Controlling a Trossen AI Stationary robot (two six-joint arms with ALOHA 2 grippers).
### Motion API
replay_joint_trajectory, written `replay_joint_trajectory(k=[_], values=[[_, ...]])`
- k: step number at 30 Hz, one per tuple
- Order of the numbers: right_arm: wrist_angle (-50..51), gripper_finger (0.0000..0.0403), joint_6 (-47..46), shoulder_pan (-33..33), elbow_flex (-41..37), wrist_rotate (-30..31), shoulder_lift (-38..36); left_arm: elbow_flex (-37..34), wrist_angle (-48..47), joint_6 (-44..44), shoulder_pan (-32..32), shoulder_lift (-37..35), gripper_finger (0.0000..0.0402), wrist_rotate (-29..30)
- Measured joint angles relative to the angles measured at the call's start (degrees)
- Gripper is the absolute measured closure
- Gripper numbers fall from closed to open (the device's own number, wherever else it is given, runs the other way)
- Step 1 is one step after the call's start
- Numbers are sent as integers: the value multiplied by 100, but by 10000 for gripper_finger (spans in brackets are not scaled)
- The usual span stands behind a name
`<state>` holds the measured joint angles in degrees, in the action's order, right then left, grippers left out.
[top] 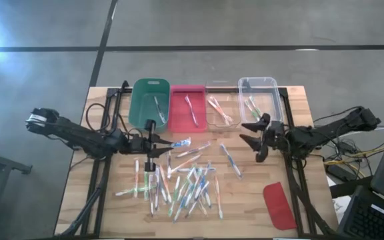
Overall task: Pick & Place Toothbrushes
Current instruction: Put the blue toothbrush into the red bin
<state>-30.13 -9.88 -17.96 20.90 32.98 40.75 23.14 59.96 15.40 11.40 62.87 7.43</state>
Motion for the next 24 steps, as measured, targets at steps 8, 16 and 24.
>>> replay_joint_trajectory(k=[8, 16, 24], values=[[-1700, 174, 384, -4, 52, -5, 1490, 0, -117, -32, 0, 13, 339, -7], [-2476, 159, 798, -26, 781, -45, 3345, -2, -203, -111, -2, 31, 339, -11], [-3886, 181, 2109, -31, 1931, -45, 5141, 0, -263, -183, -4, 35, 339, -16]])
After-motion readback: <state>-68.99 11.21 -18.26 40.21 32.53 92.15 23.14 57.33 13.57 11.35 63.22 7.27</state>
